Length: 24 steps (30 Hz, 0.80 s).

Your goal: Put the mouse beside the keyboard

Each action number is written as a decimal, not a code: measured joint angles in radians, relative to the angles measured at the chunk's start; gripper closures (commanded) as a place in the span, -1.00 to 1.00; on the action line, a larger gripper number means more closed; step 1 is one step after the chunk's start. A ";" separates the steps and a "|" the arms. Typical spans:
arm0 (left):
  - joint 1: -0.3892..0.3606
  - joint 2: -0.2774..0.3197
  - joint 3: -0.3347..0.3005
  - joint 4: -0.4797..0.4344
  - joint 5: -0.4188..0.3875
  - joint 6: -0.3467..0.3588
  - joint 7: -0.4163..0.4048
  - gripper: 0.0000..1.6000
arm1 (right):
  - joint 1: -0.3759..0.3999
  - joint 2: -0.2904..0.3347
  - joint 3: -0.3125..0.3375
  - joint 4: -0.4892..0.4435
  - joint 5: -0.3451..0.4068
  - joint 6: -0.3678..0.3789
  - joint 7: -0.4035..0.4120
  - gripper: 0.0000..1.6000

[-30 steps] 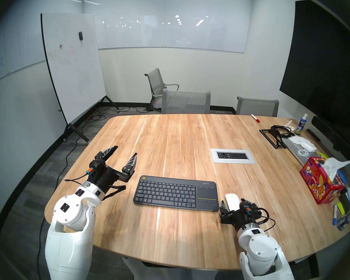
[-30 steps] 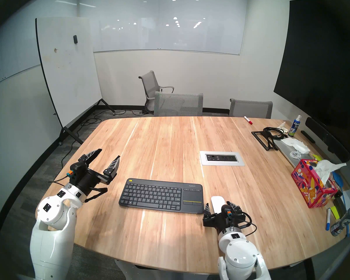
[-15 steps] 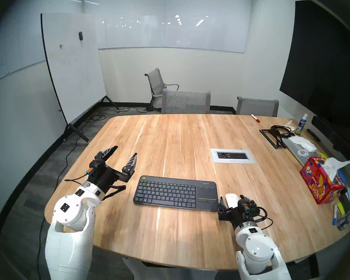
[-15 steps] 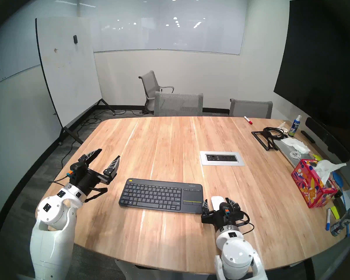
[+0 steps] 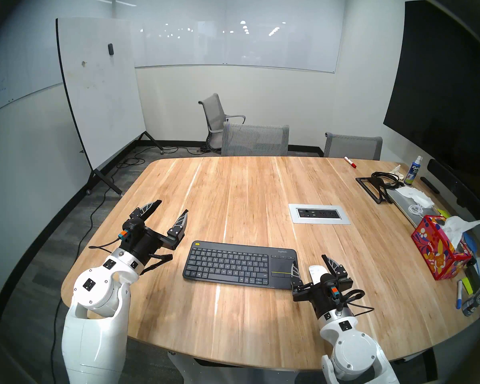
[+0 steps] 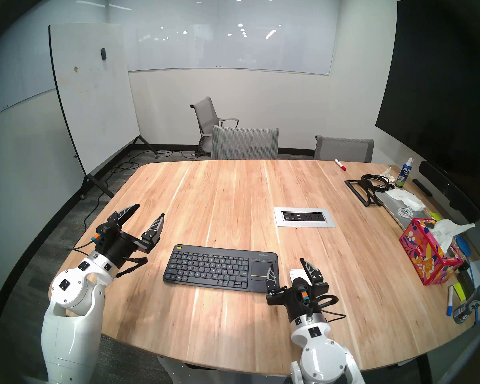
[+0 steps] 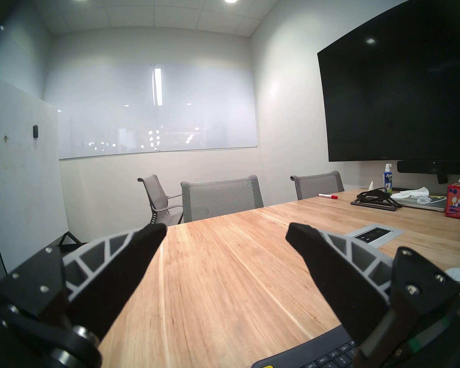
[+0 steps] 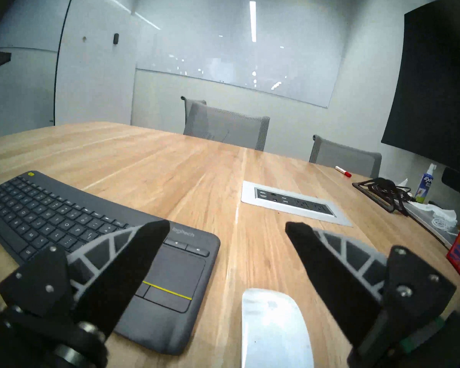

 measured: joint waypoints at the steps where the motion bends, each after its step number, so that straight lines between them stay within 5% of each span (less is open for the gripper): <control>1: 0.000 0.000 0.000 0.000 0.000 0.000 0.000 -1.00 | -0.008 0.006 0.006 0.000 0.008 -0.019 0.000 -1.00; 24: 0.000 0.000 0.000 0.000 0.000 0.000 0.000 -1.00 | -0.103 0.076 0.006 0.024 0.055 -0.372 -0.064 -1.00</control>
